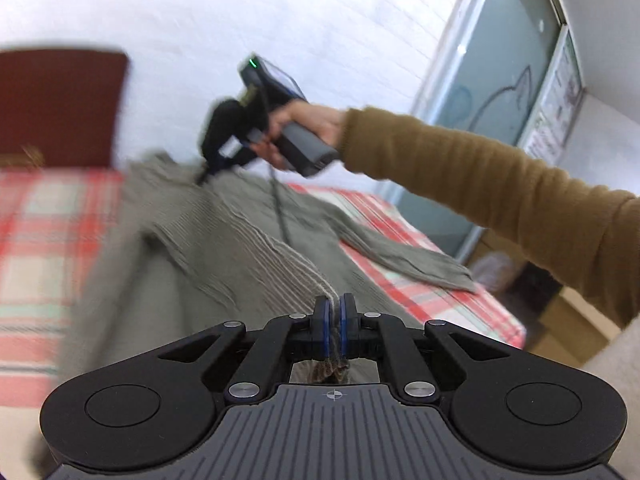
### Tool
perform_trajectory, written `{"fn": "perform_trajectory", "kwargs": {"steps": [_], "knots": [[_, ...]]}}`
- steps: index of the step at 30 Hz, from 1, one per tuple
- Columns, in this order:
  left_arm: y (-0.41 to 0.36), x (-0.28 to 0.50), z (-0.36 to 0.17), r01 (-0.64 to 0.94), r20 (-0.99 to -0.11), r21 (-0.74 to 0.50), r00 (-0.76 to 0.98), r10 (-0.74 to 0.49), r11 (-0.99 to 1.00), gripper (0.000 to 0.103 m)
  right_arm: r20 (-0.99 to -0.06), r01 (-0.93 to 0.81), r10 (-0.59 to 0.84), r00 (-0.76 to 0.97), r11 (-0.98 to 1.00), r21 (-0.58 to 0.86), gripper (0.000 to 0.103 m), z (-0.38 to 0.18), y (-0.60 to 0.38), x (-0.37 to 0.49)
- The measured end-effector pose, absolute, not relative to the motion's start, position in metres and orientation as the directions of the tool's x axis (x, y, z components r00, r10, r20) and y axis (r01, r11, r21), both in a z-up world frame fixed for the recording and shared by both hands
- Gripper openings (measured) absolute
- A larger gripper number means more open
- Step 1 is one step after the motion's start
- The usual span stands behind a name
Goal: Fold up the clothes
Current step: 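Lift the shirt with both grippers and spread it flat over the bed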
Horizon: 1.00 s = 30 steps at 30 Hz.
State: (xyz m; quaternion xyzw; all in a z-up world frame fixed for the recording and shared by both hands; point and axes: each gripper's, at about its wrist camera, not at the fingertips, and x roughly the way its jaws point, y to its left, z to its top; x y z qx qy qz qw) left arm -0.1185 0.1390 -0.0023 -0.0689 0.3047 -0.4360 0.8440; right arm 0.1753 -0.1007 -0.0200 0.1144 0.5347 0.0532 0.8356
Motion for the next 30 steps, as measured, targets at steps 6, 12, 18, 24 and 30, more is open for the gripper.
{"fn": "perform_trajectory", "kwargs": {"steps": [6, 12, 18, 24, 30], "knots": [[0.096, -0.099, -0.033, 0.669, -0.5, -0.449, 0.362, -0.787, 0.593, 0.0, -0.864, 0.083, 0.216, 0.455, 0.956, 0.283, 0.003, -0.052, -0.128, 0.177], [0.065, -0.097, -0.041, 0.696, -0.495, -0.411, 0.371, -0.785, 0.589, 0.0, -0.828, 0.091, 0.231, 0.511, 0.943, 0.319, 0.003, -0.045, -0.146, 0.18], [0.019, -0.091, -0.081, 0.694, -0.58, -0.402, 0.313, -0.752, 0.598, 0.003, -0.845, 0.118, 0.208, 0.493, 0.946, 0.301, 0.007, -0.082, -0.153, 0.18], [0.033, -0.097, -0.076, 0.68, -0.59, -0.326, 0.397, -0.703, 0.657, 0.05, -0.807, 0.081, 0.174, 0.564, 0.961, 0.264, 0.056, -0.054, -0.156, 0.162], [0.098, -0.131, -0.036, 0.542, -0.52, 0.013, 0.721, -0.457, 0.84, 0.075, -0.75, -0.068, 0.235, 0.619, 0.967, 0.247, 0.057, -0.011, -0.155, 0.101]]}}
